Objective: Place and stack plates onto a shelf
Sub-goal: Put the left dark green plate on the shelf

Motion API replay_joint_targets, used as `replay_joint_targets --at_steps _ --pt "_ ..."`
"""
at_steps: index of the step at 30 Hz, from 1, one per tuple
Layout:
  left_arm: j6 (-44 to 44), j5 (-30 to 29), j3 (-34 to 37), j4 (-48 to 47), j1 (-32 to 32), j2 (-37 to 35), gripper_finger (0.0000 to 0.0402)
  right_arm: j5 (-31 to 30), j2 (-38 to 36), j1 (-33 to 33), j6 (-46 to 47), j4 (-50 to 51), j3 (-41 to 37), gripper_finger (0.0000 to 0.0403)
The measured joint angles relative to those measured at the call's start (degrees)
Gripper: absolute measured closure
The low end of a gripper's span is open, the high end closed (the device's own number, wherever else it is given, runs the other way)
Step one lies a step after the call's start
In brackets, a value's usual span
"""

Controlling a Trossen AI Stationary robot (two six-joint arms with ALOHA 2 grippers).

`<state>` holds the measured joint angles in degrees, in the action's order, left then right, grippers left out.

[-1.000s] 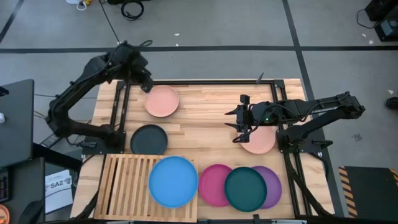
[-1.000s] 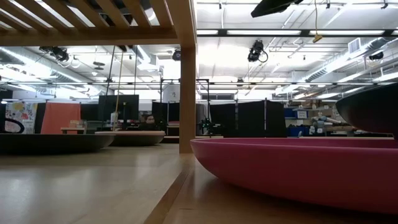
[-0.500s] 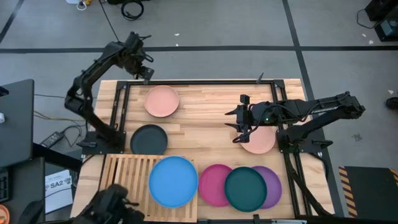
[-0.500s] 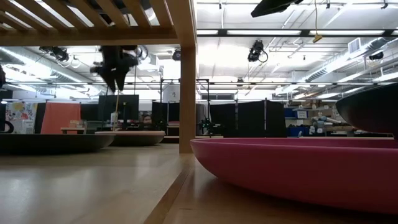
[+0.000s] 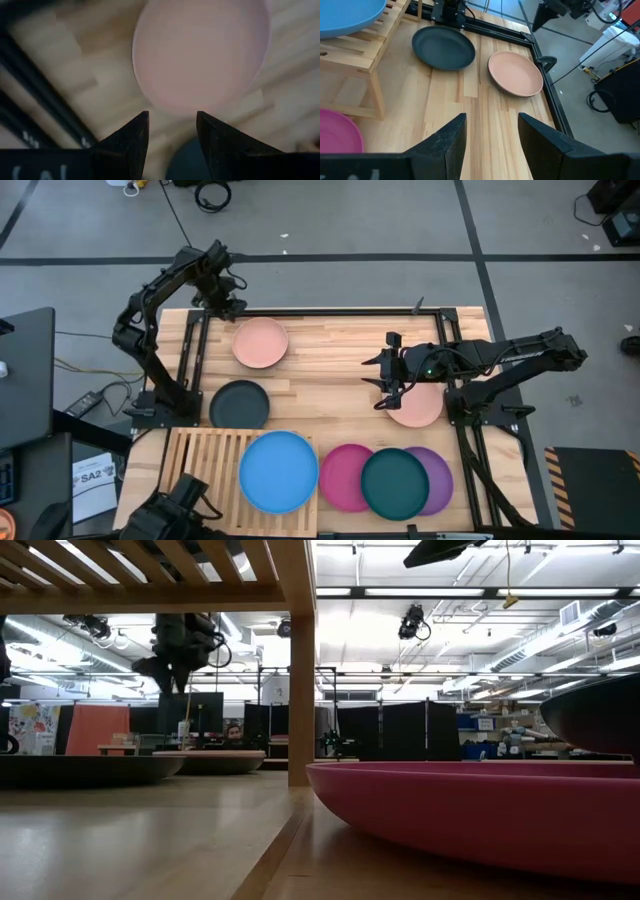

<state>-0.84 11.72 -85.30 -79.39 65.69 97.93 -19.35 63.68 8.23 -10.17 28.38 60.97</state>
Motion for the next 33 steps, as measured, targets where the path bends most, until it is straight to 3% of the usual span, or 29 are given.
replay_joint_targets --at_steps 6,12,17,25,33 --pt "-0.9 -0.9 0.0 -10.4 -1.0 0.0 0.0230 0.2 0.0 0.0 0.1 0.0 0.0 0.0220" --pt "-3.7 -1.5 3.5 -10.5 -4.3 -3.4 0.0230 4.2 0.0 0.0 0.2 0.0 0.0 0.0220" --pt "-5.9 -1.5 10.1 -10.7 -7.5 -9.2 0.0230 4.7 0.0 0.0 0.2 0.0 0.0 0.0220" --pt "-6.3 -1.5 26.4 -6.1 -9.6 -19.1 0.0230 4.6 0.0 0.0 0.1 0.0 0.0 0.0220" --pt "-5.8 -1.6 36.4 -3.7 -9.7 -24.0 0.0230 4.6 0.0 0.0 0.0 -0.1 0.0 0.0220"
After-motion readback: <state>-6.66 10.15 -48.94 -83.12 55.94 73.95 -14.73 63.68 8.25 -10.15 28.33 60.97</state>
